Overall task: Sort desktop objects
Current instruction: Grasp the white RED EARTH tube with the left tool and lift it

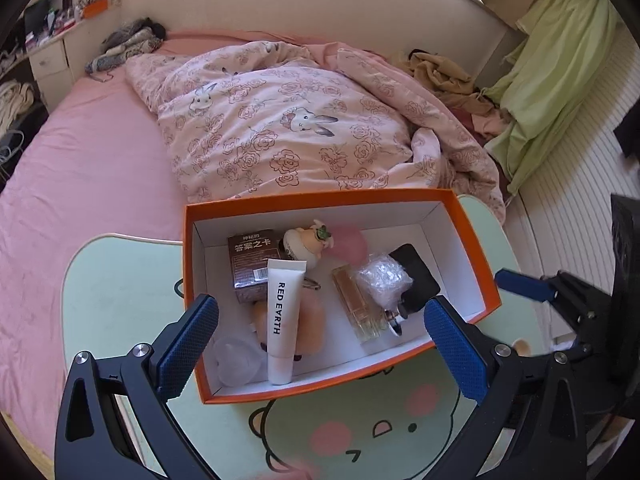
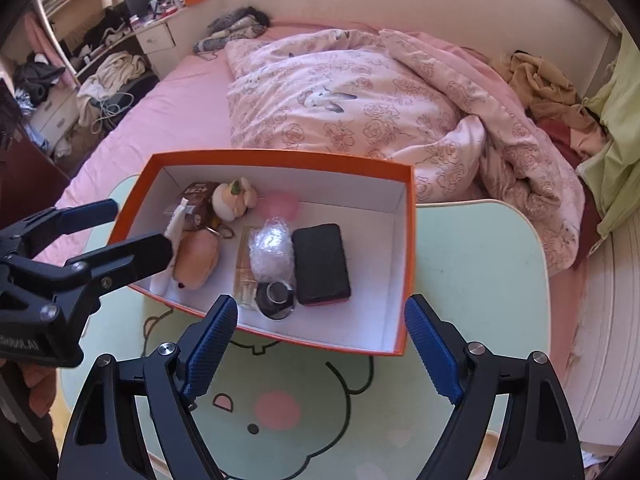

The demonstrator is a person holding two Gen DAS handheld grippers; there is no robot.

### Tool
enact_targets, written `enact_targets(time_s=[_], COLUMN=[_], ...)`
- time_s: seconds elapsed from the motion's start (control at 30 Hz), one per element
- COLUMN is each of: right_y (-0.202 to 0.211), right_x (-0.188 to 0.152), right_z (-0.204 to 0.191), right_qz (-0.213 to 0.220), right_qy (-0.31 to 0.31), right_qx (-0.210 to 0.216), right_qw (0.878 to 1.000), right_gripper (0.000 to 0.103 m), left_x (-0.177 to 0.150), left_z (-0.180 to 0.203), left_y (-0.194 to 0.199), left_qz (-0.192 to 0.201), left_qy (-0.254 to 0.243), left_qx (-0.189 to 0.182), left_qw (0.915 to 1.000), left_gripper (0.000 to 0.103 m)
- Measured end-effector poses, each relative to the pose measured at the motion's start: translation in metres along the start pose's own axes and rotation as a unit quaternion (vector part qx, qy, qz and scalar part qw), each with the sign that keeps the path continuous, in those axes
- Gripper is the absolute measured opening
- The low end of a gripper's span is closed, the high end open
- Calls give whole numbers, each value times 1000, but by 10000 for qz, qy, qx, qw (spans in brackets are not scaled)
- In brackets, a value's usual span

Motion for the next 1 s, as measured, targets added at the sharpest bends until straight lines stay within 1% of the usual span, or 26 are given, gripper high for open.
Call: enact_targets(time_s=[0.07,0.13,0.17,0.2,0.23,0.27,0.33,0.37,0.4,0.43,0.47,0.5,0.57,0.63,0.67,0.7,0.83,0.93,1.0], right_y=[1,1,-1,-2,-4,-4,-3,-2,0,1,2,3,6,8,9,10,12,12,14], right_x=[0,-1,-2,-3,-2,-1,-2,-2,-2,-2,-2,-2,-2,-2,-2,-3,-5,-5,-5], right_z=[0,-1,-3,-5,-6,-7,-4,-2,-1,1,2,3,6,7,7,7,7,7,7], right_qz=[-3,-25,-41,-56,-63,-65,-18,6,27,48,69,90,132,163,171,181,178,183,194], right_qy=[28,28,25,21,12,0,-12,-28,-47,-67,-86,-106,-145,-159,-165,-163,-209,-239,-271], right_qx=[-48,-46,-20,7,7,-3,57,84,107,130,153,176,222,247,254,277,380,409,432], right_qw=[10000,10000,10000,10000,10000,10000,10000,10000,9999,9999,9998,9997,9996,9994,9994,9993,9989,9987,9985], right_gripper=[86,86,86,86,86,86,86,86,86,86,86,86,86,86,86,86,86,86,86], left_x=[0,1,1,2,4,7,7,0,-3,-4,-5,-6,-8,-8,-9,-10,-11,-9,-6], left_z=[2,5,9,16,23,26,21,11,7,9,8,7,5,4,2,0,-2,-3,-3], left_y=[0,1,1,-1,-3,-3,-7,-6,-7,-9,-13,-16,-24,-30,-34,-37,-45,-42,-35], left_qz=[-48,-73,-102,-157,-216,-261,-330,-257,-238,-284,-331,-391,-508,-515,-529,-565,-585,-569,-467], left_qy=[-139,-298,-344,-362,-400,-377,-201,-172,-189,-242,-272,-286,-290,-370,-390,-378,-548,-642,-616], left_qx=[63,204,270,272,229,111,-152,-324,-369,-315,-324,-308,-219,-62,11,38,39,92,-16], left_qw=[9999,9993,9990,9988,9987,9989,9991,9990,9989,9988,9986,9984,9980,9980,9978,9977,9968,9963,9970], left_gripper=[103,101,94,86,81,74,73,67,60,54,43,40,40,38,31,26,27,24,24])
Point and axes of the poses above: each gripper's, at about its wrist camera, not at the fingertips, and y roughly against the way its jaws point, z to its right, x to its top, the point moved 9 cm from there along -y, roughly the way its jaws point, and after that the axes turned 14 degrees about -y, right-handed, at the moved point
